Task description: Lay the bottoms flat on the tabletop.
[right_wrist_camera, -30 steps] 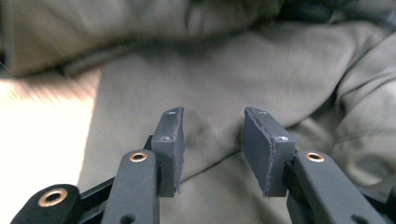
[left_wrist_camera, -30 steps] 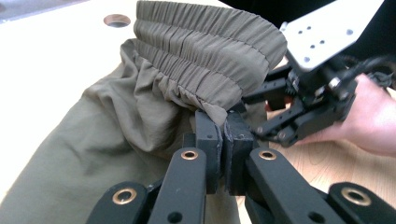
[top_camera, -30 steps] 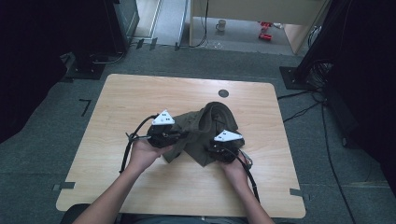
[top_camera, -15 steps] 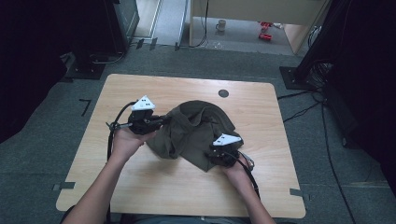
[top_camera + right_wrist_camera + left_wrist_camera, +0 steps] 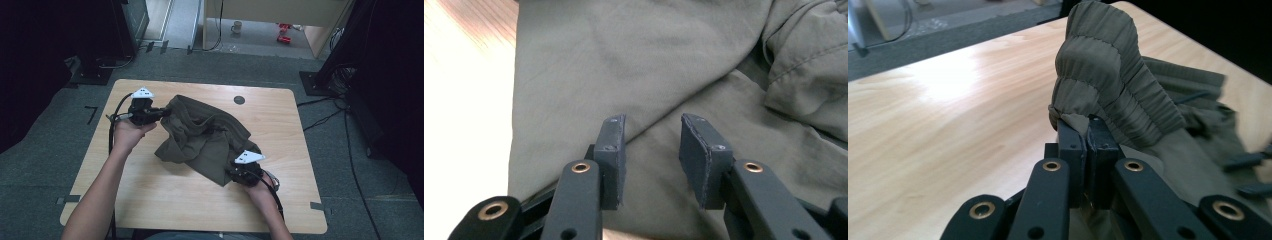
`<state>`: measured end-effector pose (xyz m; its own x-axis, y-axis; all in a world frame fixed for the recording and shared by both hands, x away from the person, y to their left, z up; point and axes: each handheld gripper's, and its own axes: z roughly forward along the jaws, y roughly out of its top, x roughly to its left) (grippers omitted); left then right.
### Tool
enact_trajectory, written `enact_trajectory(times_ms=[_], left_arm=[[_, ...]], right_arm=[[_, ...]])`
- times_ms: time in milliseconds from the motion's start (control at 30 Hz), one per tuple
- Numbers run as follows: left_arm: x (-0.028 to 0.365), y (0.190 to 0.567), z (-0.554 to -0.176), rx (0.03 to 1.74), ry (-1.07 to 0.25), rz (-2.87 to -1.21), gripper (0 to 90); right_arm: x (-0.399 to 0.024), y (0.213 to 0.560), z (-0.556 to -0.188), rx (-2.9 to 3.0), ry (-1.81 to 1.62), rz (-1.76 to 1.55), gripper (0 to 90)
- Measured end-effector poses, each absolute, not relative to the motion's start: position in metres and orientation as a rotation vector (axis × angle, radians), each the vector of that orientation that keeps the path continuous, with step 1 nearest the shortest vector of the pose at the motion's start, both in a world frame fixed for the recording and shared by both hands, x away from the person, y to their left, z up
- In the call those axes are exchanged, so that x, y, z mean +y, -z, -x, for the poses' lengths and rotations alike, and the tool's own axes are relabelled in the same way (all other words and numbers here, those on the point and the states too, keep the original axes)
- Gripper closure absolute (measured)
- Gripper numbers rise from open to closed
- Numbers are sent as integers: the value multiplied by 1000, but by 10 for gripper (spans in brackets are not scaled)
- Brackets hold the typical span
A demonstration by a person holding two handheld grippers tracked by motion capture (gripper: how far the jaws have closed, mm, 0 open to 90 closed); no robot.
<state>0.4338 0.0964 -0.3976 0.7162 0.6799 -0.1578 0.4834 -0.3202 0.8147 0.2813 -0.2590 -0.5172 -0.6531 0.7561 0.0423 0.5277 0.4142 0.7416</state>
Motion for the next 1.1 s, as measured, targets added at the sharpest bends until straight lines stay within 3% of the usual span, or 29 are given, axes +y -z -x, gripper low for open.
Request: enact_trajectory(times_ms=[233, 400, 600, 767, 1100], left_arm=[[102, 403, -460, 925, -245, -1975, 878], [114, 417, -479, 983, -299, -2014, 877], [141, 452, -496, 1134, -138, -1927, 876], [144, 466, -500, 1190, -137, -1925, 873], [159, 466, -497, 1206, -219, -1934, 732]], right_arm=[[-268, 516, -275, 2371, -1072, -1128, 661], [-286, 514, -274, 2386, -1055, -1154, 701], [-313, 513, -279, 2383, -1087, -1262, 704], [-320, 511, -279, 2392, -1069, -1276, 703], [-319, 511, -278, 2393, -1085, -1270, 584]])
